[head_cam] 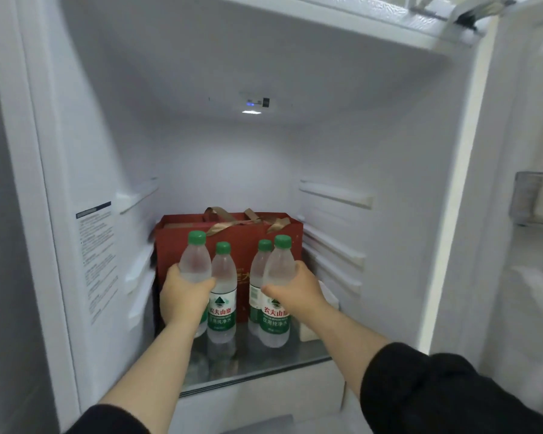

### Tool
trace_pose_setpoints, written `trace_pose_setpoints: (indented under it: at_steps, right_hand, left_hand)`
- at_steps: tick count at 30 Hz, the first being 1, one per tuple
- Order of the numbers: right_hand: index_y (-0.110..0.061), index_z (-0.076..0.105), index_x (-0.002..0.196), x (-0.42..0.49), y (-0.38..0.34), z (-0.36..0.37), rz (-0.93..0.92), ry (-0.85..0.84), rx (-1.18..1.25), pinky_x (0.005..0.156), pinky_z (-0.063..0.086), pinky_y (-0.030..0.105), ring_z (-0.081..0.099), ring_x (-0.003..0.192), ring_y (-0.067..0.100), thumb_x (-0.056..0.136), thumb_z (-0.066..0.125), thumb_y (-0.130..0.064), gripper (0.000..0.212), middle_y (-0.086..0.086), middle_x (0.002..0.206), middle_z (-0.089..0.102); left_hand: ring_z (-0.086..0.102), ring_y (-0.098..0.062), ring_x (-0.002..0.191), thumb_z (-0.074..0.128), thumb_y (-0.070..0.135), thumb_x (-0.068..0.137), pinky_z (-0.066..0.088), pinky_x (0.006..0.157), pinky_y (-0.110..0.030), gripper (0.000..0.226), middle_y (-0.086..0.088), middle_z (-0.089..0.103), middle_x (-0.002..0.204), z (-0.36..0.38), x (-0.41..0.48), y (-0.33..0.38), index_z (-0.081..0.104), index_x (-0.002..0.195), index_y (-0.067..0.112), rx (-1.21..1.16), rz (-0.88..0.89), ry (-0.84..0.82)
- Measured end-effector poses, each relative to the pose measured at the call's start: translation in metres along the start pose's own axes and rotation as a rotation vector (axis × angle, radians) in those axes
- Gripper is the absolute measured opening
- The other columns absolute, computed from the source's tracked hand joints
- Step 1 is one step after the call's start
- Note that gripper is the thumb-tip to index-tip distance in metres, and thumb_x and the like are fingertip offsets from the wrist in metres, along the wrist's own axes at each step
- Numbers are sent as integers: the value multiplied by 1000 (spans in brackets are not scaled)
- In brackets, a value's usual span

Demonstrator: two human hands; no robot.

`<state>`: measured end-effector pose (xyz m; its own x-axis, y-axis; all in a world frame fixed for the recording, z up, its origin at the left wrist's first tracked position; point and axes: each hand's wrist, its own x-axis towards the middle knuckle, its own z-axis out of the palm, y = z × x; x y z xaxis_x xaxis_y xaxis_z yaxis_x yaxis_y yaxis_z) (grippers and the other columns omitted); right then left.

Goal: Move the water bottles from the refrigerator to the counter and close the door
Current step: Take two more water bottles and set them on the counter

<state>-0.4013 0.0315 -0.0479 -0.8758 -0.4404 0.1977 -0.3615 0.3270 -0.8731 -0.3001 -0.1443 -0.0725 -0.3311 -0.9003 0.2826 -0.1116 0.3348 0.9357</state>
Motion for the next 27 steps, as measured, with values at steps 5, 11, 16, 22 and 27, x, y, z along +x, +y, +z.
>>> trace_pose_setpoints:
  at_steps: [5, 11, 16, 22, 27]
  right_hand:
    - [-31, 66, 96, -38, -14, -29, -82, 39, 47, 78, 59, 41, 68, 83, 9, 53, 79, -41, 46, -9, 86, 73]
    - [-34, 52, 110, -150, -25, -100, -182, 23, 69, 83, 54, 38, 63, 95, 13, 63, 80, -39, 55, -13, 100, 66]
    - [-35, 53, 114, -247, -26, -173, -216, 72, 50, 80, 57, 37, 64, 94, 12, 59, 77, -51, 62, -13, 102, 66]
    - [-36, 51, 110, -356, -29, -277, -267, 144, 22, 80, 56, 31, 63, 90, 4, 62, 80, -52, 58, -17, 98, 65]
    - [-38, 57, 107, -437, -37, -353, -309, 296, -35, 78, 58, 32, 66, 89, -1, 56, 79, -54, 58, -17, 98, 70]
  left_hand:
    - [55, -24, 85, 81, 33, 68, 46, 72, -36, 54, 0, 61, 98, -23, -29, 40, 54, 113, 20, 32, 109, -25]
    - [65, -22, 86, 81, 44, 56, 56, 74, -41, 60, 4, 69, 94, -68, -128, 98, 60, 109, 26, 43, 237, -81]
    - [65, -20, 85, 87, 37, 59, 55, 76, -42, 49, 10, 68, 89, -103, -239, 145, 62, 101, 32, 18, 384, -148]
    - [63, -12, 82, 88, 24, 64, 48, 64, -33, 36, 14, 68, 82, -121, -353, 205, 65, 88, 37, -63, 572, -359]
    - [67, -6, 84, 79, 57, 52, 52, 67, -34, 44, 30, 71, 88, -114, -424, 251, 68, 94, 48, -211, 710, -628]
